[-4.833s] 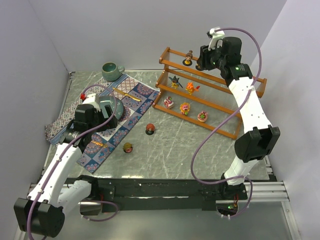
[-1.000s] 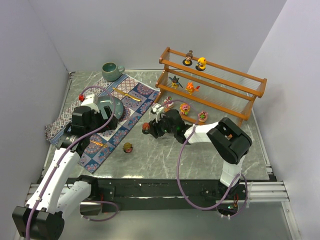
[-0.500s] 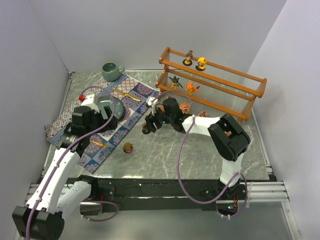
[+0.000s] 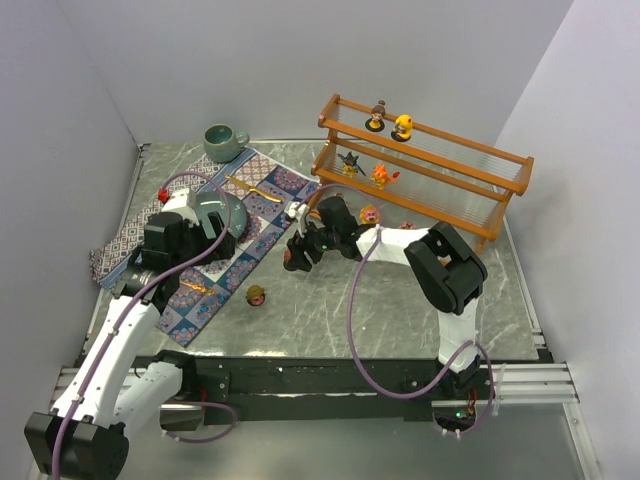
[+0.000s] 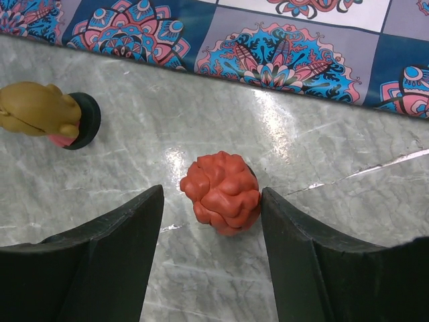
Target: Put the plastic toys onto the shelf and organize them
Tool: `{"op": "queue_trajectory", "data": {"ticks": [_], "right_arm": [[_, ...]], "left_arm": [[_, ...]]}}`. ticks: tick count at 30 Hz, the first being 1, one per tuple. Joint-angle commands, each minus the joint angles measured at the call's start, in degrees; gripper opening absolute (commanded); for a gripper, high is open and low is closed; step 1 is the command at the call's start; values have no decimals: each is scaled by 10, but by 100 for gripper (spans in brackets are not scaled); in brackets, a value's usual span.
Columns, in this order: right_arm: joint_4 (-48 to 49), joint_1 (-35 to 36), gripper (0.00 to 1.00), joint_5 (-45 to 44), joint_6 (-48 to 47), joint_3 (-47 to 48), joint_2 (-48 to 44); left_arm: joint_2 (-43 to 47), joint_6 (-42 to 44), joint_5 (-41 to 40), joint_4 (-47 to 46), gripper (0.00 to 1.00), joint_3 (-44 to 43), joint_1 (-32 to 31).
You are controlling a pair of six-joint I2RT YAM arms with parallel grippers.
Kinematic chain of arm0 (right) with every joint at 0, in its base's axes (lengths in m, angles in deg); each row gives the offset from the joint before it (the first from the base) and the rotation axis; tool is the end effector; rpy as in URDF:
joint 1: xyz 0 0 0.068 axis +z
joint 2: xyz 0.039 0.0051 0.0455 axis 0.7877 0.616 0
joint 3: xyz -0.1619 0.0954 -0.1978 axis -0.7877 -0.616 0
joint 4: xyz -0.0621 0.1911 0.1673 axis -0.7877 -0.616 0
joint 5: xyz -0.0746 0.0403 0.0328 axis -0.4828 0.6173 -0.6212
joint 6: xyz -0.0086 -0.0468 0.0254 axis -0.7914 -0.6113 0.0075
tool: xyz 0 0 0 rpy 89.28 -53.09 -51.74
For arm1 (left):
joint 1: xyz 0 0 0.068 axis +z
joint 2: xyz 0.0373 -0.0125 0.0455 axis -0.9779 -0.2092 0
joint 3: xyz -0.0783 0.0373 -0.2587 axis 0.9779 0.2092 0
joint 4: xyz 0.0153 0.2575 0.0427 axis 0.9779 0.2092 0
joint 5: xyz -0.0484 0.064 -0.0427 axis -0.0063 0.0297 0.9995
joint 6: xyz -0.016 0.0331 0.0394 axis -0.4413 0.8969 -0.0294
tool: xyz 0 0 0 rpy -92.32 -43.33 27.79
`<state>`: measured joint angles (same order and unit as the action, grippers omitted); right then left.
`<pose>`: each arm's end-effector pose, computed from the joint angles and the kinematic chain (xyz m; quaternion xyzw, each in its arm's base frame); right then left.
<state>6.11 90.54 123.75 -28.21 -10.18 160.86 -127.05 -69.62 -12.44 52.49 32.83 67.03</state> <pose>0.3128 0.2750 0.1603 -0.4939 0.7085 0.3503 0.3626 0.1842 -0.0366 0.3012 -0.0874 0.8643 -0.1581 0.4694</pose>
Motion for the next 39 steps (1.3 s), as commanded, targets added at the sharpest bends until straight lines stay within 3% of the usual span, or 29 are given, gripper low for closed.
{"op": "queue_trajectory", "data": {"ticks": [1, 9, 17, 39], "right_arm": [[18, -2, 65, 15, 12, -18, -32], [50, 5, 63, 1, 46, -61, -63], [157, 7, 64, -63, 107, -101, -74], [141, 8, 59, -19, 93, -59, -21]], "left_arm": [[4, 5, 6, -14, 97, -6, 3], [7, 5, 6, -13, 97, -5, 3], [10, 5, 6, -13, 97, -5, 3], [8, 5, 4, -13, 97, -5, 3]]}}
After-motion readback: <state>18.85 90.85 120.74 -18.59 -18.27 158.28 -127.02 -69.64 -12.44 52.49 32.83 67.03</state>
